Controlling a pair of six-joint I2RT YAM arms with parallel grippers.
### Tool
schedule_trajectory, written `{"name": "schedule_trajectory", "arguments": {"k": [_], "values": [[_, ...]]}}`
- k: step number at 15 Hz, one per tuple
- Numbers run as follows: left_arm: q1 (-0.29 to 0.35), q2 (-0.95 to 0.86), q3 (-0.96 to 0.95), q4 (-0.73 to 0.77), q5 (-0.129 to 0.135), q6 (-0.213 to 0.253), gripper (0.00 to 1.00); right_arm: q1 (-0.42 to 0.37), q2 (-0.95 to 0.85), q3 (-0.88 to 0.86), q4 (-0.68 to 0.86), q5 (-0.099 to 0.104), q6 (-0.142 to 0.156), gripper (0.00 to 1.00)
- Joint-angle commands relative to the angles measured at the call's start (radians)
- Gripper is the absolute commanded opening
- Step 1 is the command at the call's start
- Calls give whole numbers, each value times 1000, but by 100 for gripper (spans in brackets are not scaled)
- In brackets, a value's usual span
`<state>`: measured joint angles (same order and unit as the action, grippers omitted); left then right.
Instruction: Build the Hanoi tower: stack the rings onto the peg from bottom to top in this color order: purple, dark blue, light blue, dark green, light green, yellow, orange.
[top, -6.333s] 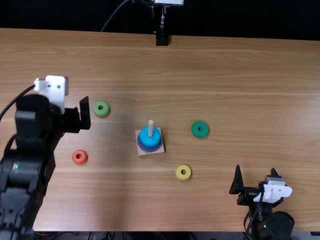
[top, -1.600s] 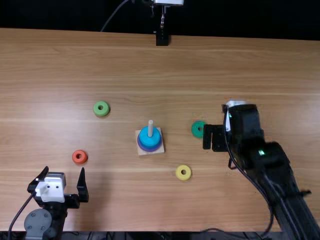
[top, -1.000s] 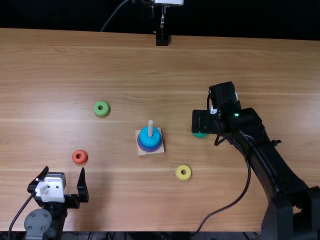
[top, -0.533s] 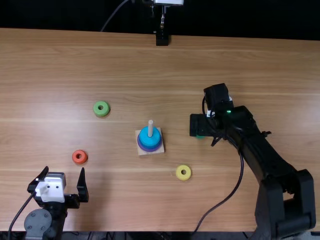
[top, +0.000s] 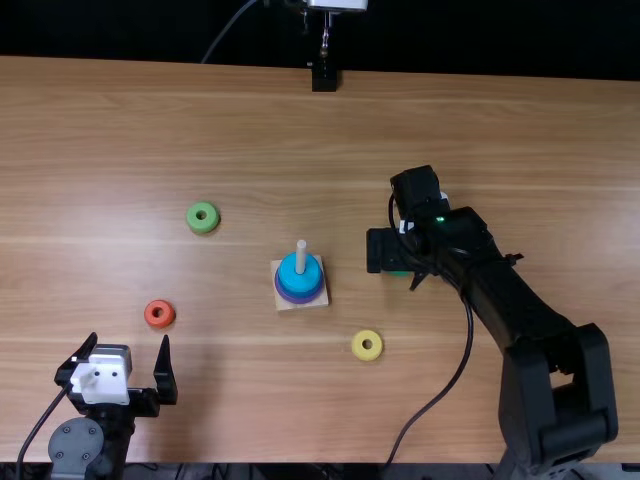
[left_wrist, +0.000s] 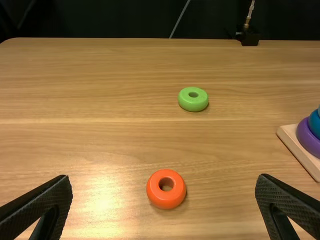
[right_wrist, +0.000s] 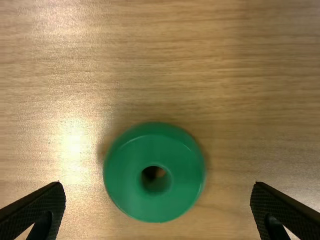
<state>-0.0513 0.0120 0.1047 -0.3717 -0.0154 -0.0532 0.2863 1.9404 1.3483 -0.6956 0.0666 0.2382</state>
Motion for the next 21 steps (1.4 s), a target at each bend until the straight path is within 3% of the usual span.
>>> {"name": "schedule_trajectory", "arguments": {"k": [1, 13, 15, 19, 21], "values": [[7, -12, -105, -79, 4, 5, 100, 11, 38, 28, 1, 3, 16, 100], [7, -12, -105, -79, 4, 7, 100, 11, 100, 55, -9, 3, 18, 100], [7, -12, -105, -79, 4, 7, 100, 11, 101, 57, 1, 3, 18, 45], [7, -12, -105, -79, 4, 7, 100, 13, 101, 55, -12, 3, 18, 0], [7, -12, -105, -79, 4, 7, 100, 17, 100, 55, -14, 3, 16, 0]]}}
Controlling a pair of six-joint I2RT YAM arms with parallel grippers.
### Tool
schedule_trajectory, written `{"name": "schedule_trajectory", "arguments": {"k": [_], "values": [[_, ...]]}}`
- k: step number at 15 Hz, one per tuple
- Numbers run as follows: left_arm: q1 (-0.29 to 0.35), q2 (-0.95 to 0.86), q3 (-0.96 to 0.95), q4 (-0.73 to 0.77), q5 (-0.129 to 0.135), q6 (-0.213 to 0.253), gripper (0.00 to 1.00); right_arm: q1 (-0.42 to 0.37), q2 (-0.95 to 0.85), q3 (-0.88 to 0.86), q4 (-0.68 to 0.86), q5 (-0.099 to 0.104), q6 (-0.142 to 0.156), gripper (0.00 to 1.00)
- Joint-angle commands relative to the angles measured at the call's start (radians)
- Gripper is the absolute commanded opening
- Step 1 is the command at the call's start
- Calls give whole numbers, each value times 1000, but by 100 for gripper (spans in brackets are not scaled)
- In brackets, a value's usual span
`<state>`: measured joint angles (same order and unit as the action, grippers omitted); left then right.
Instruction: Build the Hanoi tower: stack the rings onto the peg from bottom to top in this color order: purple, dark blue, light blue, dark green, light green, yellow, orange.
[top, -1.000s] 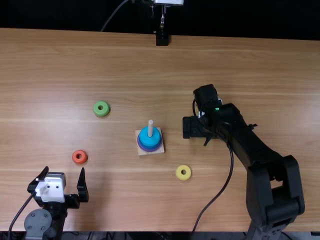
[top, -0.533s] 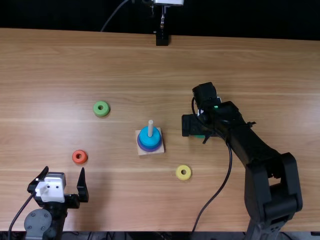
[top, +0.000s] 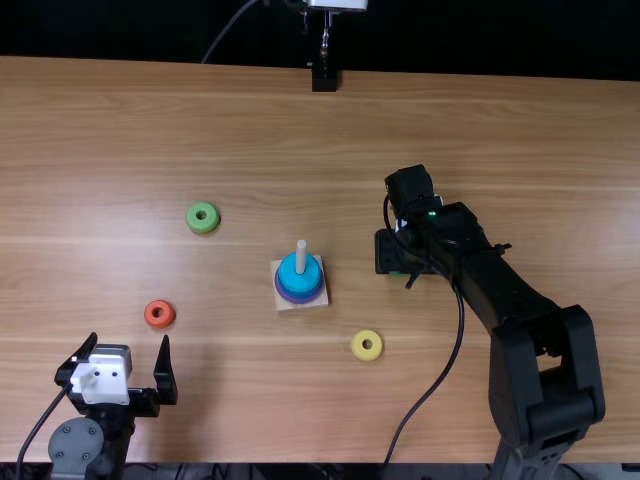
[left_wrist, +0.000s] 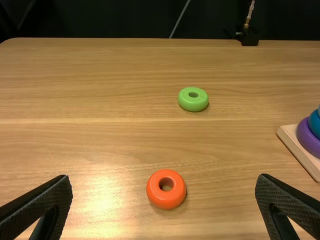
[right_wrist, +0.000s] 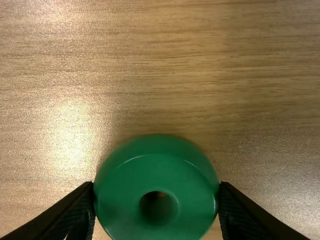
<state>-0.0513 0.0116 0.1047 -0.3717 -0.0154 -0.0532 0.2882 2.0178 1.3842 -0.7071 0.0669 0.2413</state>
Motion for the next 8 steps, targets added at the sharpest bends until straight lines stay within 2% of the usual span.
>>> {"name": "schedule_trajectory", "arguments": {"k": [1, 4, 6, 7, 8], "values": [[7, -12, -105, -79, 4, 7, 100, 26, 19, 21, -3, 3, 13, 0], [7, -12, -105, -79, 4, 5, 100, 48, -7, 78, -25, 1, 9, 0], [7, -12, -105, -79, 4, 7, 100, 77, -79, 134, -113, -4, 5, 0], [7, -12, -105, -79, 4, 7, 100, 92, -90, 162, -163, -28, 5, 0], [7, -12, -105, -79, 4, 7, 100, 103, -96, 196, -216, -69, 4, 0]]}}
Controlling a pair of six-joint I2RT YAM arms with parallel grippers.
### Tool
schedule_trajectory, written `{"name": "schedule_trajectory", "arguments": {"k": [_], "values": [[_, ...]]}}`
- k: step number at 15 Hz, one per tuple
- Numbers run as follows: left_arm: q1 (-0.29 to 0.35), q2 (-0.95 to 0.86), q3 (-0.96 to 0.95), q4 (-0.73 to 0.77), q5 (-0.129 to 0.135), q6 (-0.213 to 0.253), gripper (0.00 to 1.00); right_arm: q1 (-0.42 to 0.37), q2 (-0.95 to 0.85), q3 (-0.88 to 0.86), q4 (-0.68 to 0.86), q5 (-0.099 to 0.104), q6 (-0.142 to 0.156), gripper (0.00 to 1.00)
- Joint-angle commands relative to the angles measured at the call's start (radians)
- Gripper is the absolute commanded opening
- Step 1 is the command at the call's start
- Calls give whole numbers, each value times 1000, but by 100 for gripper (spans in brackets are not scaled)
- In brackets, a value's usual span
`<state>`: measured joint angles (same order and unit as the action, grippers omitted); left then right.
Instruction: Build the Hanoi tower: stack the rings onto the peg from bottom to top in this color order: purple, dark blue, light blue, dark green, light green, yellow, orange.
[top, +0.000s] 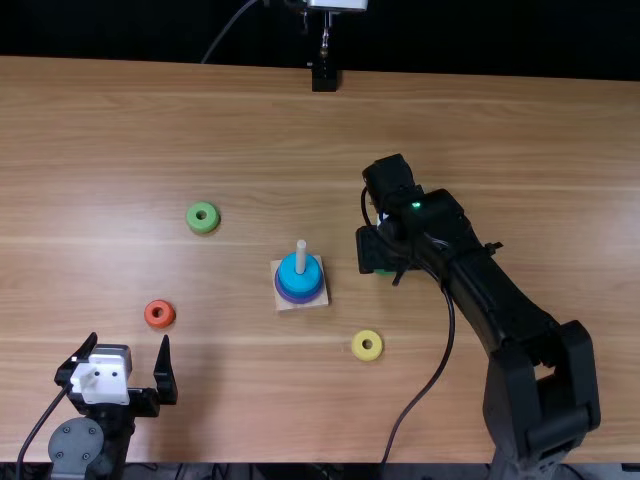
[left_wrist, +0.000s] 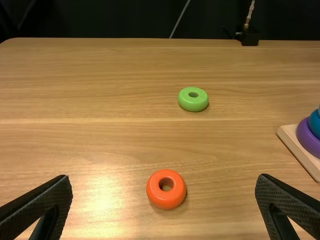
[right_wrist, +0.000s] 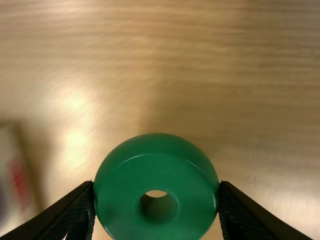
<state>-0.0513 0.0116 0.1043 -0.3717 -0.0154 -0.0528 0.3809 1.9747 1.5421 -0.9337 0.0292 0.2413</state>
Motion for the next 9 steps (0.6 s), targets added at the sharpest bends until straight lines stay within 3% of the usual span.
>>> {"name": "schedule_trajectory", "arguments": {"k": [1, 9], "values": [[7, -12, -104, -79, 4, 7, 100, 23, -70, 79, -41, -77, 5, 0], [7, -12, -104, -79, 4, 7, 100, 133, -91, 400, -304, -79, 0, 0]]}}
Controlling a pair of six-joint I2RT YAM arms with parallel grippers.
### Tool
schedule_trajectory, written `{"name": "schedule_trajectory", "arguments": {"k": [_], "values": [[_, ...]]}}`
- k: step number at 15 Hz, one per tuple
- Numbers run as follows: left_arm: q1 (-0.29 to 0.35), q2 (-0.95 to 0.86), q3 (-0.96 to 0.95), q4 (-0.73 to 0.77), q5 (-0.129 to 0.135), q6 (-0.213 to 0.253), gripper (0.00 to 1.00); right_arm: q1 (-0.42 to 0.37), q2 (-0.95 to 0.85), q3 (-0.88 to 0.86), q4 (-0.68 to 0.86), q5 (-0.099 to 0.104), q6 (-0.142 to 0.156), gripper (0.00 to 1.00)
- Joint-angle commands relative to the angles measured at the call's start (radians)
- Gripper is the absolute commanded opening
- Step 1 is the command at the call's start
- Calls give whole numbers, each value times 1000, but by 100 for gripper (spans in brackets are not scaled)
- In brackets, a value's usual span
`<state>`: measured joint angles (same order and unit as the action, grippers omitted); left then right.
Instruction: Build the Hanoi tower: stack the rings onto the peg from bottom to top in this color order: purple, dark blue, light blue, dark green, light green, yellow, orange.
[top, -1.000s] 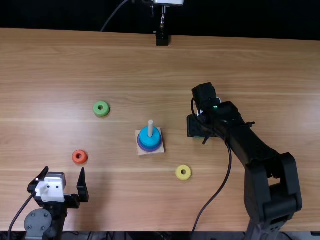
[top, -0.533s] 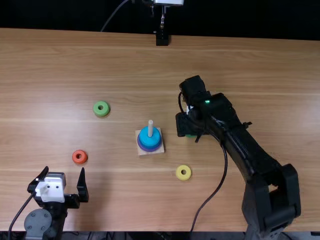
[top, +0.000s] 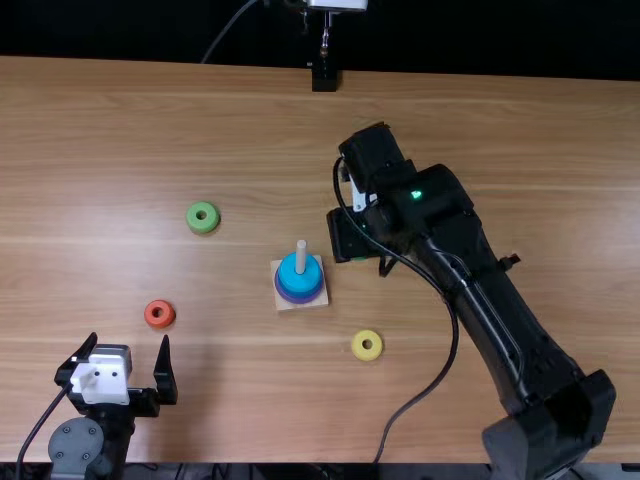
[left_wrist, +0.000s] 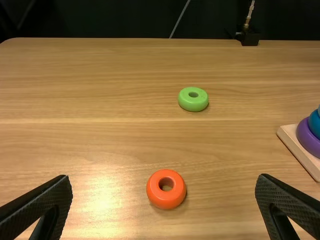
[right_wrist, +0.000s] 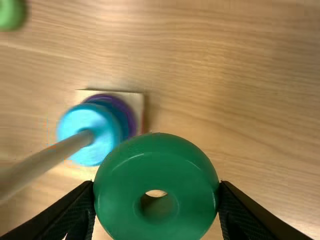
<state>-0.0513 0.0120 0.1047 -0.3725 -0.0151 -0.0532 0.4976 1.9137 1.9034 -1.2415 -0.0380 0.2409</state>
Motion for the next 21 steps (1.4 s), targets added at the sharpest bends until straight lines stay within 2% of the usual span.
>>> {"name": "schedule_trajectory", "arguments": {"k": [1, 4, 9, 21], "values": [[7, -12, -105, -78, 4, 7, 100, 36, -27, 88, -26, -12, 4, 0], [7, -12, -105, -78, 4, 7, 100, 84, -19, 198, -44, -12, 9, 0], [7, -12, -105, -78, 4, 5, 100, 148, -16, 229, -63, -12, 8, 0], [7, -12, -105, -78, 4, 7, 100, 150, 77, 229, -65, -12, 11, 0]]}}
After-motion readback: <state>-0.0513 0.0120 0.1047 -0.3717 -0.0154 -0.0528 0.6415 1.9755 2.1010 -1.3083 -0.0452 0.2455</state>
